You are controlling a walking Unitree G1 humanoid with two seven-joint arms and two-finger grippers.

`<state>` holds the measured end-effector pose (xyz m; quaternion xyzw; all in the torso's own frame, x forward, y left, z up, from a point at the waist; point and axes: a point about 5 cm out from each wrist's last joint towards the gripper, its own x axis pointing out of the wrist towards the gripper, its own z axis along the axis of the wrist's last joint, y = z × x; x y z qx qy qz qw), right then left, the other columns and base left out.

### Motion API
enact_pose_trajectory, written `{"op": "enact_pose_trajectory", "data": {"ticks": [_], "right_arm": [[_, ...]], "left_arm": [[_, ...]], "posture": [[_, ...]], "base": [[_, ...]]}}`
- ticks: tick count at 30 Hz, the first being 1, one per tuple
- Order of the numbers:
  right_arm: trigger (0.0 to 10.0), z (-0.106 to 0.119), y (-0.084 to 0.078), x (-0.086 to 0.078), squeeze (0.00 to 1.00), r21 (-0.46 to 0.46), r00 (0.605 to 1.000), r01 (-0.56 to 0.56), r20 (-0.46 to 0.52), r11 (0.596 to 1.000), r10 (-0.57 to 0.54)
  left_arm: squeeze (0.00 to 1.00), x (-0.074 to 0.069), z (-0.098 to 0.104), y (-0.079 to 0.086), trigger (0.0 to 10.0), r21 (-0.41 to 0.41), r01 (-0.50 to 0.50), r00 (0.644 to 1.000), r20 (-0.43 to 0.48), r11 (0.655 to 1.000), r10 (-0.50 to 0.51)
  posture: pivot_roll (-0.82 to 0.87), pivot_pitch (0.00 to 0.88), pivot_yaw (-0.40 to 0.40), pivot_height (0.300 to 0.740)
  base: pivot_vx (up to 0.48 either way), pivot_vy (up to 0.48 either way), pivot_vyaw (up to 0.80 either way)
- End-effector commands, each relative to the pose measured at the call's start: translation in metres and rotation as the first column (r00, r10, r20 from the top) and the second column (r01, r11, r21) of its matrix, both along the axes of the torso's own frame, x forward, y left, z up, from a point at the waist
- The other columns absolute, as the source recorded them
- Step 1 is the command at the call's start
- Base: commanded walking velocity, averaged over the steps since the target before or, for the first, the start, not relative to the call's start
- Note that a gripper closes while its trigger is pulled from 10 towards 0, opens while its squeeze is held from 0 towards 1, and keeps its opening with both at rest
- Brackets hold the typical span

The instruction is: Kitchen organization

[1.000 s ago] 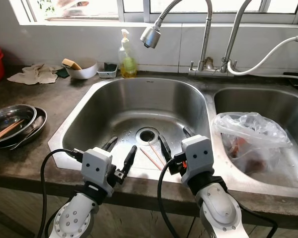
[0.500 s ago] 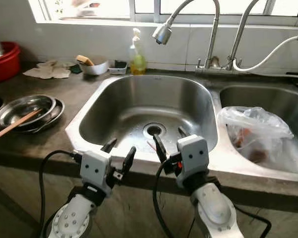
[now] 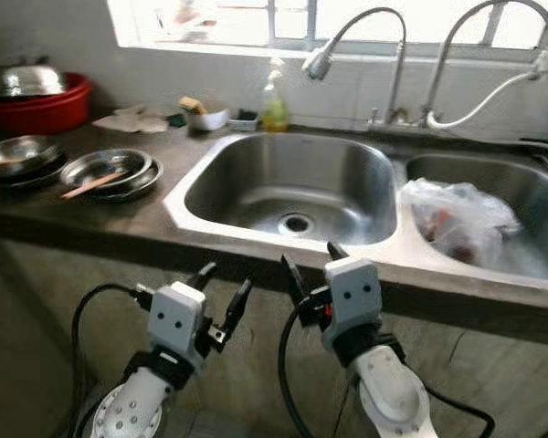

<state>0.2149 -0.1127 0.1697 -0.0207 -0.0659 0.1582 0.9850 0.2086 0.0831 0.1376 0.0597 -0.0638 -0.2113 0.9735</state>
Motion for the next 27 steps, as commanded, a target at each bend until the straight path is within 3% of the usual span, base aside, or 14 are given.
{"op": "enact_pose_trajectory", "data": {"ticks": [1,10,20,27], "right_arm": [[10.0,-0.006,0.002,-0.004,0.00,-0.006,1.000,0.003,-0.026,1.000,-0.003],[10.0,-0.020,0.008,-0.010,0.00,-0.011,0.998,-0.011,-0.067,1.000,0.010],[10.0,-0.022,0.008,-0.017,0.00,-0.011,0.997,0.026,-0.076,1.000,-0.026],[10.0,-0.023,0.007,-0.016,0.00,-0.010,0.996,0.036,-0.081,0.999,-0.037]], "left_arm": [[0.00,-0.005,0.002,-0.005,10.0,-0.017,0.039,0.999,-0.015,0.999,-0.039],[0.00,-0.013,-0.015,0.000,10.0,-0.047,0.050,0.992,-0.110,0.998,-0.055],[0.00,-0.019,-0.015,-0.002,10.0,-0.047,0.058,0.985,-0.159,0.997,-0.064],[0.00,-0.019,-0.015,-0.002,10.0,-0.049,0.056,0.984,-0.169,0.997,-0.064]], "posture": [[0.15,0.020,-0.006,0.740],[0.15,0.030,-0.008,0.740],[0.15,0.037,-0.003,0.740],[0.15,0.039,-0.006,0.740]], "base": [[0.000,0.000,0.00],[0.000,0.000,0.00],[0.000,0.000,0.00],[0.000,0.000,0.64]]}}
